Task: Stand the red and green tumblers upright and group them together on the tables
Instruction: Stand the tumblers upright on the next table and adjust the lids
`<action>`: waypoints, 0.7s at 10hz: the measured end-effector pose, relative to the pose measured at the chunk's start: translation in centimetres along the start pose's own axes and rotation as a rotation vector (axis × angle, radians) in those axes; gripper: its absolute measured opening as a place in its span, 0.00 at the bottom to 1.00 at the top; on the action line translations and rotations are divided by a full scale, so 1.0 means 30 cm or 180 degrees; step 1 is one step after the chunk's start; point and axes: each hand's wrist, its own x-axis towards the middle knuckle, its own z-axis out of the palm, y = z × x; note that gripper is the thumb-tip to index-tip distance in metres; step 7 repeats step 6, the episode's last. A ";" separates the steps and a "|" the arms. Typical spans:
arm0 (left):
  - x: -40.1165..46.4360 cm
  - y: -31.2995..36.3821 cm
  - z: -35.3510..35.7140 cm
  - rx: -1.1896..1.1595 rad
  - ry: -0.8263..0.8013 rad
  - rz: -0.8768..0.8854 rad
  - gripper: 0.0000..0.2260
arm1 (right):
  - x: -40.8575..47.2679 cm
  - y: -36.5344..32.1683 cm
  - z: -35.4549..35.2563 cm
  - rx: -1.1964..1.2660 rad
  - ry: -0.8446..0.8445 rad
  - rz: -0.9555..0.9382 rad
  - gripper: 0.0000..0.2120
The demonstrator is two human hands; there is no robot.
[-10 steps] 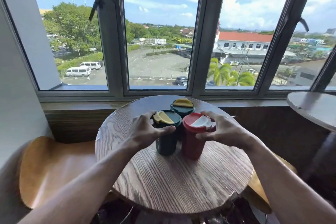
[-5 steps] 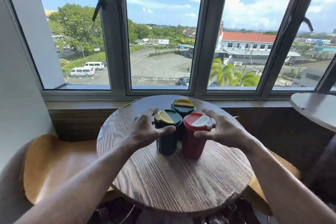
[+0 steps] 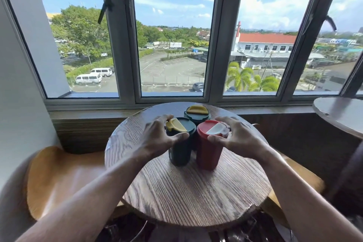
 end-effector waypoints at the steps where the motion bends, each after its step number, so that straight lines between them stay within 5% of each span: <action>1: 0.002 0.000 0.004 -0.0006 0.0009 0.0052 0.36 | -0.004 -0.006 0.004 -0.0043 0.0059 0.0007 0.30; 7: 0.001 -0.015 -0.007 0.0001 -0.0005 0.0169 0.33 | 0.006 -0.023 0.041 0.0172 0.0008 0.0006 0.27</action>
